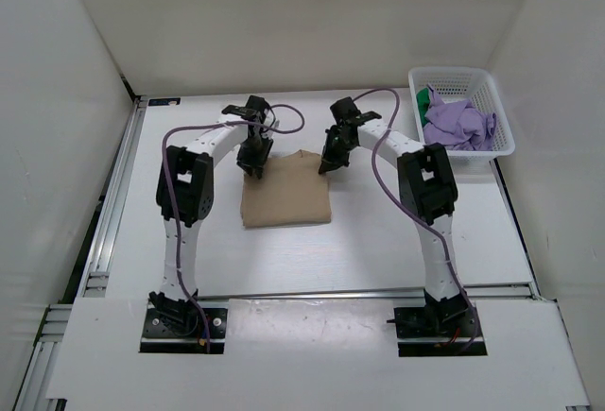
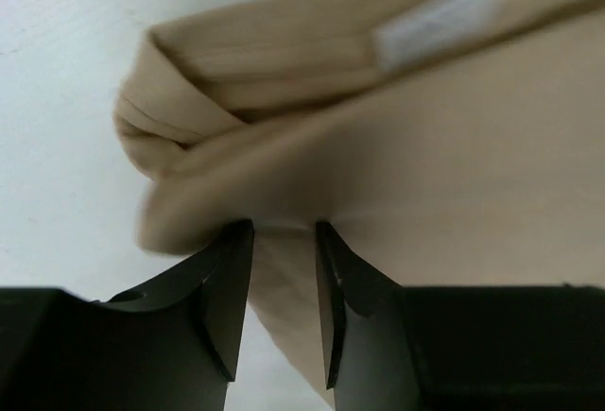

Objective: Fold and stack the t-shirts
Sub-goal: Fold the long partially folded tshirt into a neat square

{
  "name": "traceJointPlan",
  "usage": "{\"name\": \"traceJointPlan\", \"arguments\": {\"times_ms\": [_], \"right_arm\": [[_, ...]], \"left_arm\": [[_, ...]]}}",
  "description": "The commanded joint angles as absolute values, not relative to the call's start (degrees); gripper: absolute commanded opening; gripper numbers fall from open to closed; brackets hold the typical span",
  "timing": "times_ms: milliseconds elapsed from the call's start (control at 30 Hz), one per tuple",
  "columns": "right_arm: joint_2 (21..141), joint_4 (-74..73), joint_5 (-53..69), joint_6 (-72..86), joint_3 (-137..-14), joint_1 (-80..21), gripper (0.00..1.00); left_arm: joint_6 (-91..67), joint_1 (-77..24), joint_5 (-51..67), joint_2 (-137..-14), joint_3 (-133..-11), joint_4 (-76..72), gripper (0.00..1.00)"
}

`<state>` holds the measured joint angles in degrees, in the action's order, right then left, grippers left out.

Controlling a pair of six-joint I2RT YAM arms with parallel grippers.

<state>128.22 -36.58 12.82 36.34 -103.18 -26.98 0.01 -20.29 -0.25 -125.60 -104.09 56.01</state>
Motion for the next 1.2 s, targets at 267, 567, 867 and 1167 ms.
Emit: {"name": "traceJointPlan", "arguments": {"times_ms": [267, 567, 867, 1167], "right_arm": [[127.0, -38.1, 12.9, 34.5, -111.8, -24.4, 0.04], [111.2, -39.3, 15.0, 30.9, -93.5, -25.0, 0.25], [98.9, -38.2, 13.1, 30.9, -80.8, -25.0, 0.26], [87.9, -39.4, 7.0, 32.0, -72.3, -22.6, 0.26]], "left_arm": [[0.0, -16.8, -0.5, -119.5, -111.4, 56.1, 0.64], [0.0, -16.3, 5.2, -110.9, -91.9, 59.4, 0.75], [0.0, -15.1, 10.2, -119.6, -92.0, 58.9, 0.70], [0.0, -14.1, 19.3, -124.1, -93.6, 58.9, 0.12]]}}
